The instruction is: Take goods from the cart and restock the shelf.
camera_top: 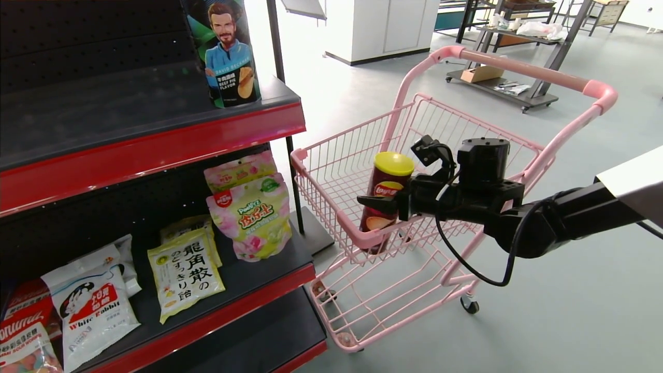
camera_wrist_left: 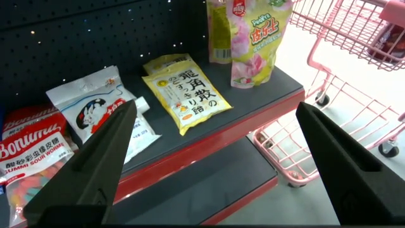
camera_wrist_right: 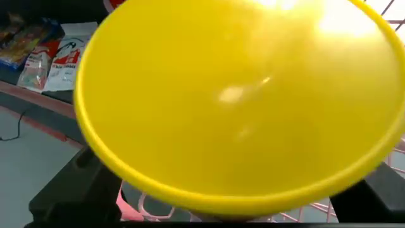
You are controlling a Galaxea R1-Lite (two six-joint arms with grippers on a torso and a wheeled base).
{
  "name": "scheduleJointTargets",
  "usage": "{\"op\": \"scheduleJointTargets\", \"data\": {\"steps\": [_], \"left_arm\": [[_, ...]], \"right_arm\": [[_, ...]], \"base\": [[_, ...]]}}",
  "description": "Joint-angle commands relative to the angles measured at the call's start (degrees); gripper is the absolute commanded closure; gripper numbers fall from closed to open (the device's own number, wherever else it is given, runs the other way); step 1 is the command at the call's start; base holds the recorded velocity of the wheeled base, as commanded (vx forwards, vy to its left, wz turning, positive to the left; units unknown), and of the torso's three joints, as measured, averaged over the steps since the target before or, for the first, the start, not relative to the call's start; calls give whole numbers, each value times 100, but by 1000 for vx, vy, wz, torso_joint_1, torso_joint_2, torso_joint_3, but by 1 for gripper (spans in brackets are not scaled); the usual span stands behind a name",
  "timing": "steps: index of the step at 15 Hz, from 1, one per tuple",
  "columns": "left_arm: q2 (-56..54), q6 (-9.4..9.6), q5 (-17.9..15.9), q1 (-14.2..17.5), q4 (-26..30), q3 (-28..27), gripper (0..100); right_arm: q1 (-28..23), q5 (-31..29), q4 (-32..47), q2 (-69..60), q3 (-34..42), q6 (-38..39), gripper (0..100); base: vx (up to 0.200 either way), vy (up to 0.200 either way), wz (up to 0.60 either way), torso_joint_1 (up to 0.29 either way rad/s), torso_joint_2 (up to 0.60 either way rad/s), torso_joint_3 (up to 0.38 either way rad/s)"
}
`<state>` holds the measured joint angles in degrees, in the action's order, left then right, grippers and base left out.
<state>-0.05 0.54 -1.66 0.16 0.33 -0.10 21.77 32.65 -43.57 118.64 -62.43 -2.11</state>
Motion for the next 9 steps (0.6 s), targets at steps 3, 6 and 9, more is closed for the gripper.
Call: {"op": "scheduleJointTargets", "data": {"steps": [3, 6, 9], "left_arm": [[5, -1, -1, 2, 2, 1, 0], [5, 8, -1, 2, 2, 1, 0], [5, -1, -1, 2, 2, 1, 0]], "right_arm": [[2, -4, 6, 89, -41, 79, 100], [2, -109, -11, -25, -15, 105, 100], [-24, -540, -11, -385, -323, 141, 100]], "base": [[0, 0, 0, 0, 0, 0], [0, 0, 0, 0, 0, 0], [0, 0, 0, 0, 0, 0]]}}
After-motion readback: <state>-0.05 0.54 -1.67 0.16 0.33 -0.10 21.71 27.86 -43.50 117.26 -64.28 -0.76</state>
